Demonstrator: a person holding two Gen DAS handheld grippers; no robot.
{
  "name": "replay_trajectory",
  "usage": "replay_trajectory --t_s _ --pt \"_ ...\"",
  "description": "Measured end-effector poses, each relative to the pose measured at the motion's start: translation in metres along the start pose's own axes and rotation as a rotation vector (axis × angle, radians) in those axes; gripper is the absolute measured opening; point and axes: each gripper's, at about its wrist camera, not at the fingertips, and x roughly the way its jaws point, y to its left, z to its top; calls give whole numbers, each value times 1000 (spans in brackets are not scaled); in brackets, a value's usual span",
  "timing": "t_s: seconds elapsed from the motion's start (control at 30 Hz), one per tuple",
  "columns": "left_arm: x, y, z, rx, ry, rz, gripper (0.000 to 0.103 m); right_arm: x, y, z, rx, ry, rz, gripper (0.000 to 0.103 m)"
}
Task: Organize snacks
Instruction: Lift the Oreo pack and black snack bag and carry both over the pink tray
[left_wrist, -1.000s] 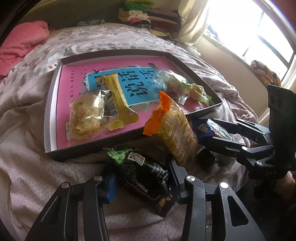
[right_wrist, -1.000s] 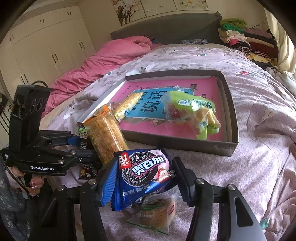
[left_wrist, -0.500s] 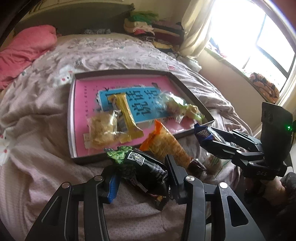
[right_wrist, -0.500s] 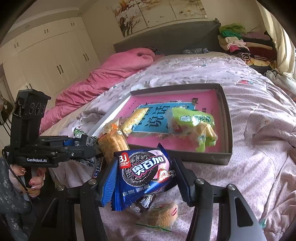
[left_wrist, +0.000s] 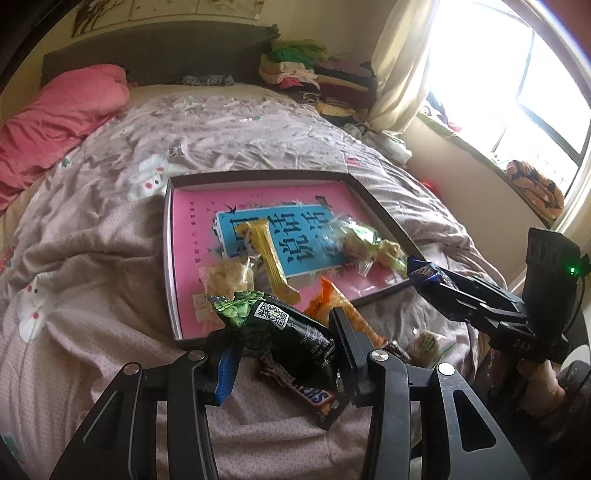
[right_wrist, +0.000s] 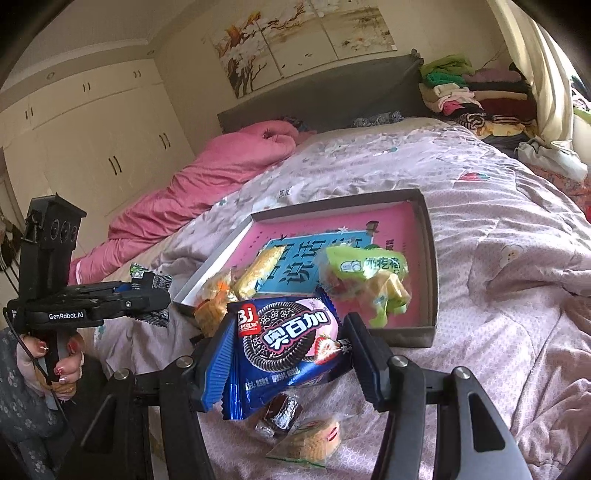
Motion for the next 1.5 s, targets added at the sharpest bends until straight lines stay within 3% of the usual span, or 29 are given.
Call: replay_trajectory --t_s 0.5,0.9,1.27,1.5 --pt "4 -3 22 -1 -40 17 47 -11 -11 4 44 -57 -23 58" --pt "31 2 36 -32 -49 21 47 -12 -19 9 74 -78 -47 58" --pt "64 5 43 -58 -27 -22 47 -9 -28 10 102 -76 -63 58" --pt "83 -11 50 -6 9 -64 47 -5 -26 12 82 -81 -90 58"
